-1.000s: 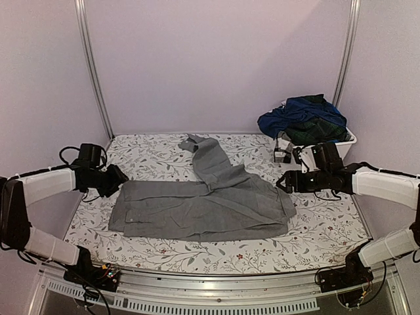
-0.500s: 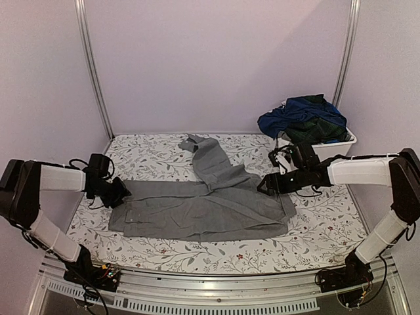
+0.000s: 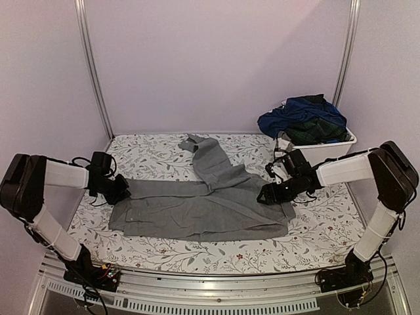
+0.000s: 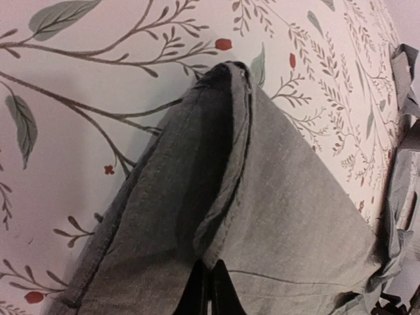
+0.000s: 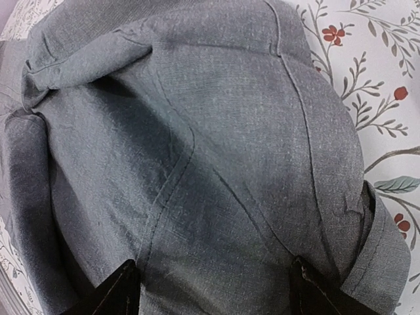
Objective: Fold and stack the mixed laundry pile
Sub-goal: Flatten out the crumpled shirt at the center of the board.
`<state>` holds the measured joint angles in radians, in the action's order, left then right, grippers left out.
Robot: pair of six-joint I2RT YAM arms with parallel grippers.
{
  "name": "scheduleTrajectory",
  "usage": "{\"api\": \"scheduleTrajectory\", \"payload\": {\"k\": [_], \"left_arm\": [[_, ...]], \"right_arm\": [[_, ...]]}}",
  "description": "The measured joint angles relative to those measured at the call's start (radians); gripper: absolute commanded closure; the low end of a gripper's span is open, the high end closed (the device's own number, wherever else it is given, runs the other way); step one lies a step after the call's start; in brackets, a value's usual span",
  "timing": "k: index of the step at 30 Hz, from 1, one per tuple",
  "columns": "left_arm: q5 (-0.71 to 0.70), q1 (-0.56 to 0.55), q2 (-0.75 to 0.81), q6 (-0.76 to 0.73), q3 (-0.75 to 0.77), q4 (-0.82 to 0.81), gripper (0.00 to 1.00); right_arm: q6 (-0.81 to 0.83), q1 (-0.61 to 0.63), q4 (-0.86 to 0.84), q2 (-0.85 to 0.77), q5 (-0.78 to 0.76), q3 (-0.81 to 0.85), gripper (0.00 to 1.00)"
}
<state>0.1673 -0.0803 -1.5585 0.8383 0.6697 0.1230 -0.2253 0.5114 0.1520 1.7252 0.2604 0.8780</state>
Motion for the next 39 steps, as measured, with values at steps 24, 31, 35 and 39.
{"api": "scheduleTrajectory", "payload": {"k": [24, 31, 35, 39], "left_arm": [[0.116, 0.219, -0.555, -0.059, 0.743, -0.027, 0.34], [0.025, 0.126, -0.19, -0.158, 0.505, 0.07, 0.18], [0.036, 0.055, 0.094, -0.136, 0.268, 0.066, 0.25], [0.013, 0.062, 0.175, -0.085, 0.066, 0.097, 0.24]], "right_arm": [[0.054, -0.052, 0.028, 0.002, -0.039, 0.037, 0.17], [0.076, 0.028, 0.032, -0.01, 0.097, 0.128, 0.16], [0.101, 0.126, 0.052, 0.006, 0.139, 0.217, 0.15], [0.131, 0.192, 0.061, 0.062, 0.149, 0.289, 0.15]]}}
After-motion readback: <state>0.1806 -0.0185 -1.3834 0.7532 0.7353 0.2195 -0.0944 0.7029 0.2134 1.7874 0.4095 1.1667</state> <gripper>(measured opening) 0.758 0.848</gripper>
